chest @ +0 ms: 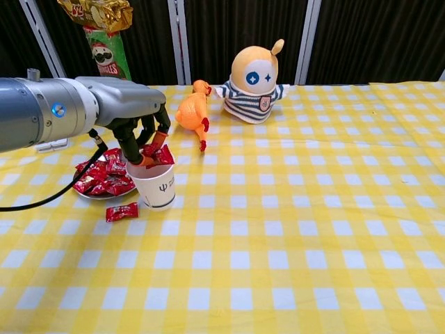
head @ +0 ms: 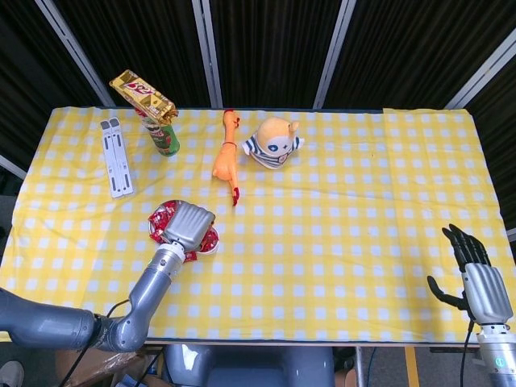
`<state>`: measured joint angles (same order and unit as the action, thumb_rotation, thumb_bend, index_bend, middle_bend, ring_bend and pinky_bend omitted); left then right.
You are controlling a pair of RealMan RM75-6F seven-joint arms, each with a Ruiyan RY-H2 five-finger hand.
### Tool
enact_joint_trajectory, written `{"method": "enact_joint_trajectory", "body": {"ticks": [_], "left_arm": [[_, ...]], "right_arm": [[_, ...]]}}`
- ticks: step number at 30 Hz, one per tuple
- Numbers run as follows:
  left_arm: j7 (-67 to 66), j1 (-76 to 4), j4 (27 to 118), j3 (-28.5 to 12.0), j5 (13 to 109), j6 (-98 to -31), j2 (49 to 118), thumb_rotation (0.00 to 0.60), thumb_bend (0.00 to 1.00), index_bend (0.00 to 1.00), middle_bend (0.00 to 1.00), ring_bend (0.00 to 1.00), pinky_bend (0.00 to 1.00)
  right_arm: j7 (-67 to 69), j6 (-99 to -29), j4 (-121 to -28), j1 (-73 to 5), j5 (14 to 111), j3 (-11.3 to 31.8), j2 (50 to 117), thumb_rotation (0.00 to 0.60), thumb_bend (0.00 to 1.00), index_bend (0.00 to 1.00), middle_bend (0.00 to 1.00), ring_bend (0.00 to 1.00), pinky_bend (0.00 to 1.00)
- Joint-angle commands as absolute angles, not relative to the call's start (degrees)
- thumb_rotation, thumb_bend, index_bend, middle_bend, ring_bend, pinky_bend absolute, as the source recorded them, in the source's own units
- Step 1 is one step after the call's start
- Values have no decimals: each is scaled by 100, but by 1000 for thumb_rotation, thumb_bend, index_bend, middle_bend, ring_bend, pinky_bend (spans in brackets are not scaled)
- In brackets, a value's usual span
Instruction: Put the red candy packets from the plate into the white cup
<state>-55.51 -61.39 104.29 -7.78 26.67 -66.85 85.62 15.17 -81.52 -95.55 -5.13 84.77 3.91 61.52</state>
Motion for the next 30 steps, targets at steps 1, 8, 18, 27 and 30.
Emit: {"method": "enact_joint_trajectory", "body": {"ticks": [1, 8, 18, 27, 30], "left_arm": [[-5544, -6152, 10411, -768, 2668, -6682, 8576, 600, 336, 521, 616, 899, 925], [-5476, -6146, 10425, -751, 2712, -6690, 8555, 600, 312, 473, 558, 898, 925], [-5251, -6092, 10567, -845, 2817, -6730, 8358, 600, 309, 408, 478, 898, 925], [-5278, -5989, 10538, -745, 2731, -6833, 8041, 600, 254, 347, 393, 897, 925], [-5321, -5944, 10466, -664, 2594, -6820, 7964, 600, 255, 335, 383, 897, 925]], "right_arm": [[1516, -8150, -9554, -511, 8477, 385, 6155, 600, 409, 0, 0, 0, 0], [1501, -8146, -9563, -514, 8481, 383, 6158, 600, 408, 0, 0, 0, 0], [1503, -8164, -9562, -508, 8490, 383, 6158, 600, 409, 0, 0, 0, 0], [1518, -8188, -9547, -502, 8498, 388, 6160, 600, 408, 0, 0, 0, 0], [1519, -8179, -9543, -507, 8496, 388, 6163, 600, 409, 0, 0, 0, 0]]}}
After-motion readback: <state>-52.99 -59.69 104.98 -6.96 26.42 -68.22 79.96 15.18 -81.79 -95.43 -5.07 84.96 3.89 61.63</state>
